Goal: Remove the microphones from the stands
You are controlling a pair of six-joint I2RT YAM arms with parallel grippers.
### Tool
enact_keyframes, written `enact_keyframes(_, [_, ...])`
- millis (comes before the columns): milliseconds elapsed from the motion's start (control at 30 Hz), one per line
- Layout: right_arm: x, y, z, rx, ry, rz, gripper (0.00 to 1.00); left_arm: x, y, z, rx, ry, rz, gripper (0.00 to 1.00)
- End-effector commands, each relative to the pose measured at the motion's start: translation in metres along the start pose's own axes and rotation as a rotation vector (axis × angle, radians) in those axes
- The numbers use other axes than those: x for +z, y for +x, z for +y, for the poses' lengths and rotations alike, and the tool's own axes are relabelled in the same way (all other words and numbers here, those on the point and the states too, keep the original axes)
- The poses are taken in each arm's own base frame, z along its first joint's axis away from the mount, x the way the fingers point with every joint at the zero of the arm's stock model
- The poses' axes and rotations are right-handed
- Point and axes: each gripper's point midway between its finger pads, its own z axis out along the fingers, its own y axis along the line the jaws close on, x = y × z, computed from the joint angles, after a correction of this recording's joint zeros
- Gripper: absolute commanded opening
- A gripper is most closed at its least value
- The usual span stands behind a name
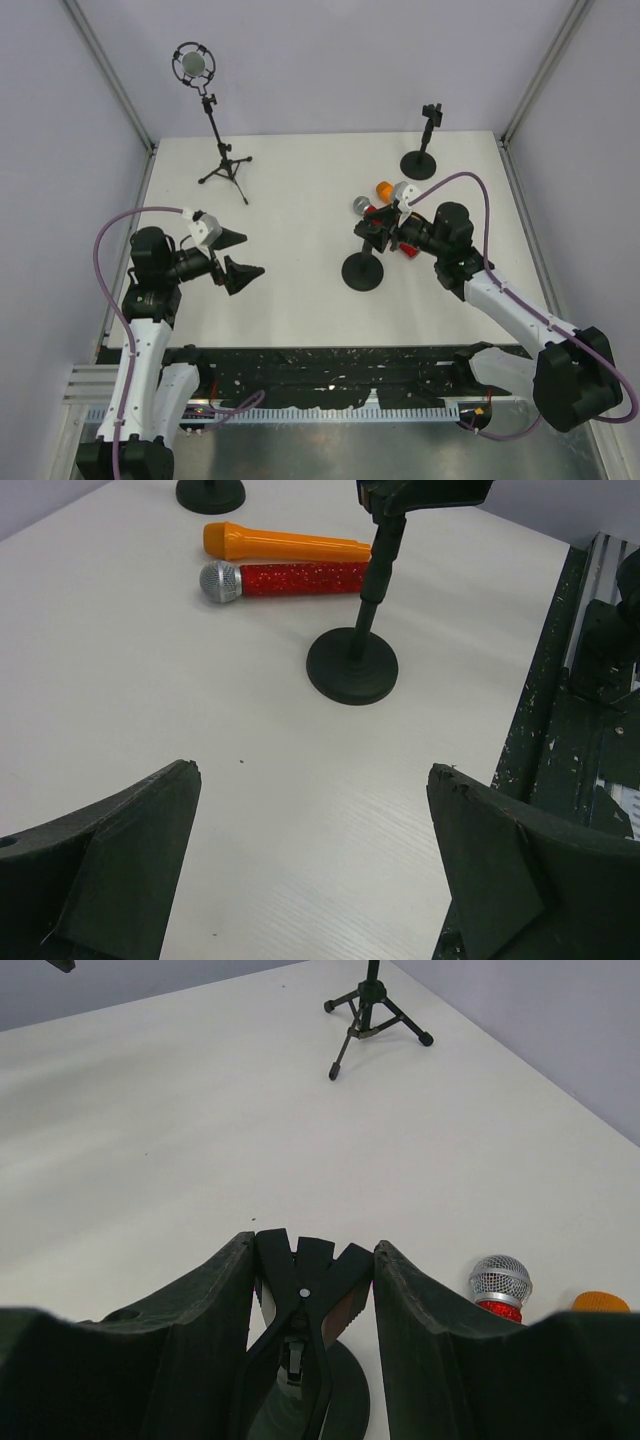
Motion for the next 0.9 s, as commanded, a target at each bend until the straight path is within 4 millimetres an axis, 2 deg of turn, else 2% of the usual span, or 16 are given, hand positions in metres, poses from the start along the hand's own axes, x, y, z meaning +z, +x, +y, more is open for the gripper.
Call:
enact_keyframes(0, [-0.023, 0.095, 0.029, 0.242, -0.046, 0.314, 0.22, 0.000, -0.008, -0.003, 0.030, 0.019, -0.026, 1.00])
enact_keyframes(33, [-0.023, 0.092, 0.029, 0.241, -0.049, 0.309, 0.28, 0.000, -0.008, -0.002, 0.031, 0.018, -0.027, 1.00])
enact_keyframes(67, [-0.022, 0.088, 0.029, 0.234, -0.055, 0.305, 0.42, 0.000, -0.008, -0.002, 0.028, 0.018, -0.026, 1.00])
enact_keyframes(100, [-0.022, 0.083, 0.028, 0.224, -0.057, 0.296, 0.48, 0.000, -0.007, -0.002, 0.027, 0.018, -0.025, 1.00])
enact_keyframes(133, [-0.021, 0.075, 0.028, 0.213, -0.061, 0.288, 0.59, 0.000, -0.008, -0.002, 0.031, 0.016, -0.026, 1.00])
enact_keyframes(200, [-0.022, 0.058, 0.025, 0.175, -0.057, 0.252, 0.71, 0.000, -0.008, -0.002, 0.033, 0.018, -0.027, 1.00])
enact_keyframes(267, [-0.025, 0.041, 0.024, 0.139, -0.050, 0.216, 0.78, 0.000, -0.008, -0.002, 0.031, 0.018, -0.026, 1.00])
enact_keyframes(300, [-0.026, 0.030, 0.024, 0.112, -0.050, 0.189, 0.79, 0.000, -0.007, -0.002, 0.031, 0.016, -0.026, 1.00])
enact_keyframes(400, [-0.031, 0.015, 0.026, 0.104, -0.054, 0.179, 0.84, 0.000, -0.008, -0.002, 0.034, 0.017, -0.027, 1.00])
enact_keyframes(467, [-0.032, 0.013, 0.027, 0.092, -0.060, 0.174, 0.86, -0.001, -0.008, -0.003, 0.034, 0.019, -0.028, 1.00])
enact_keyframes(633, [-0.033, 0.037, 0.029, 0.091, -0.063, 0.198, 0.87, -0.001, -0.008, -0.003, 0.035, 0.016, -0.029, 1.00])
enact_keyframes(867, [-0.022, 0.049, 0.019, 0.122, -0.009, 0.153, 0.86, -0.001, -0.007, -0.002, 0.038, 0.013, -0.028, 1.00])
